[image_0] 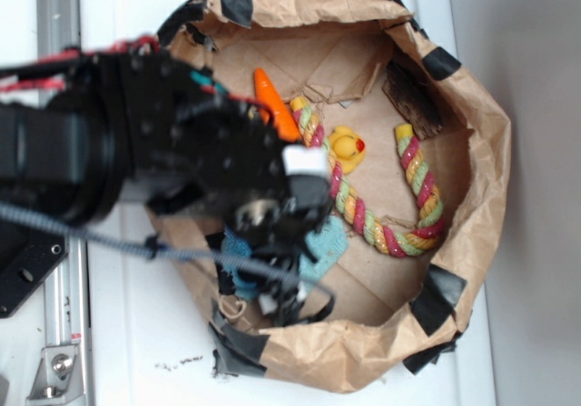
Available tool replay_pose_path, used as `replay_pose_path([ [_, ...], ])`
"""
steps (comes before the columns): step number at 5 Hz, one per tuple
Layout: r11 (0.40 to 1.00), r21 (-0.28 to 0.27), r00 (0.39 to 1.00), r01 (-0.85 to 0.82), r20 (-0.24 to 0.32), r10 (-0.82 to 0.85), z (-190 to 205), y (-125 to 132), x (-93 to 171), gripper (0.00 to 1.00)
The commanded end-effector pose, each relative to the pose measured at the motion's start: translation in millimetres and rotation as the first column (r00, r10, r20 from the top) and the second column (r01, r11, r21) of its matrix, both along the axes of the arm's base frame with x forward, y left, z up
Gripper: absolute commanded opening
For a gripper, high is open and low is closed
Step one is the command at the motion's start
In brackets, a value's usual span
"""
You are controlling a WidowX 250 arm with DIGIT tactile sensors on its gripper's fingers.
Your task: Grab the blue cloth.
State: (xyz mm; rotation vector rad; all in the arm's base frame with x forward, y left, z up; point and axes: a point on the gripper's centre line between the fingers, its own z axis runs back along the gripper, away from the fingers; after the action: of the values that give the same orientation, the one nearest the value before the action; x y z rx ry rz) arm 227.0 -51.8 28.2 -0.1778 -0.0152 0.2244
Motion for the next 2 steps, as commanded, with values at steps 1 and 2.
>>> replay_pose_path([
  [1, 0.999, 0.041, 0.999, 0.006, 0.032, -0.007, -21, -7, 9, 0.00],
  [2, 0.997, 0.076, 0.999, -0.002, 0.051, -0.001, -19, 2, 19, 0.00],
])
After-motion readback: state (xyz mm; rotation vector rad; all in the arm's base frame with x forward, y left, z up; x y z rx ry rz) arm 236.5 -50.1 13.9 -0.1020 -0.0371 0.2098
